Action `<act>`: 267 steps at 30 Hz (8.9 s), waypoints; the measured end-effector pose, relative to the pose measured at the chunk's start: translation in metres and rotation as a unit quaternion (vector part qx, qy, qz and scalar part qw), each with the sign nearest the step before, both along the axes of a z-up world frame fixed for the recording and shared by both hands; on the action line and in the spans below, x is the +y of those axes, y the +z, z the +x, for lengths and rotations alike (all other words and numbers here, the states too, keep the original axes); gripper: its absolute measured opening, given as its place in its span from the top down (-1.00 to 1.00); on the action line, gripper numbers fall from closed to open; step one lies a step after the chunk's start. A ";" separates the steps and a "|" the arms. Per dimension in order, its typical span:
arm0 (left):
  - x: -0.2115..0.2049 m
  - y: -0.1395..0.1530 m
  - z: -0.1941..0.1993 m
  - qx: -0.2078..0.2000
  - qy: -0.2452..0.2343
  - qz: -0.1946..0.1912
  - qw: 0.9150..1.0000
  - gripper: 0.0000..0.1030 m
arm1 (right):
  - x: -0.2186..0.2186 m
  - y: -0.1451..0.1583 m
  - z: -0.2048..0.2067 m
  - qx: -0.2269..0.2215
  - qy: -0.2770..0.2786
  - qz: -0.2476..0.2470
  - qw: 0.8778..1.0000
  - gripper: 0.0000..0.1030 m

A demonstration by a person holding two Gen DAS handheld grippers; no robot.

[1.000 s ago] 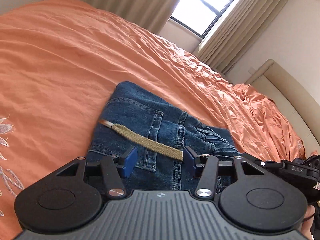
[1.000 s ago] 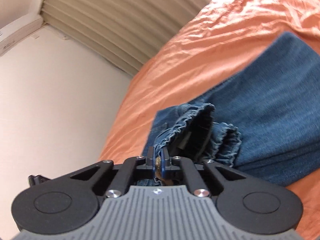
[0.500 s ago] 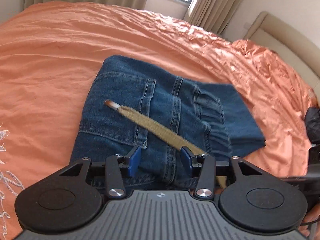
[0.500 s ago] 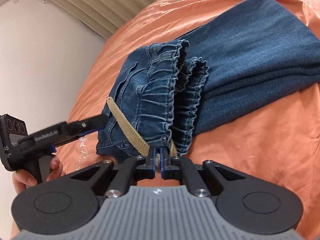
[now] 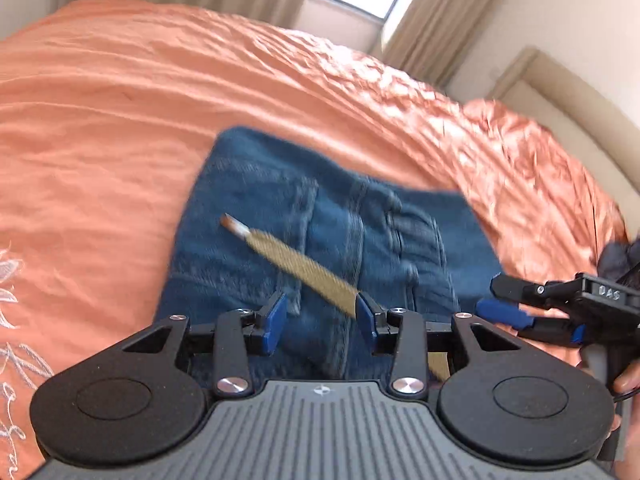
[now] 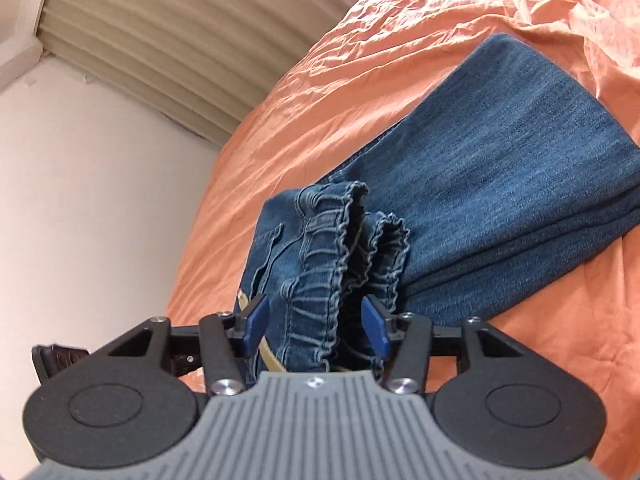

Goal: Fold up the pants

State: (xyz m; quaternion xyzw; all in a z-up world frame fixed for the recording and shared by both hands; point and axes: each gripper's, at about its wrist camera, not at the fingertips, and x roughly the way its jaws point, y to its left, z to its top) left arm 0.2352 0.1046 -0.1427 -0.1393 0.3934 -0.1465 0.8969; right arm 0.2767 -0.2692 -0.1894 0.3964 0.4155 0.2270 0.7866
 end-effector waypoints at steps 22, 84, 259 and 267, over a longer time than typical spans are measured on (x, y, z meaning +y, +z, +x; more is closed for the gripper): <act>0.093 -0.024 0.052 -0.034 0.147 -0.141 0.978 0.08 | 0.041 0.038 0.087 -0.029 0.043 -0.004 0.999 0.79; -0.120 -0.040 -0.059 -0.087 -0.122 0.385 0.911 0.67 | -0.062 0.001 -0.004 -0.110 -0.102 -0.354 0.923 0.49; 0.009 0.159 -0.204 -0.231 0.257 0.207 0.915 -0.89 | 0.155 0.188 -0.211 -0.369 0.009 -0.303 0.879 -0.57; -0.014 0.113 -0.203 -0.183 0.253 0.233 0.921 -0.99 | 0.174 0.140 -0.229 -0.340 0.020 -0.322 0.883 -0.57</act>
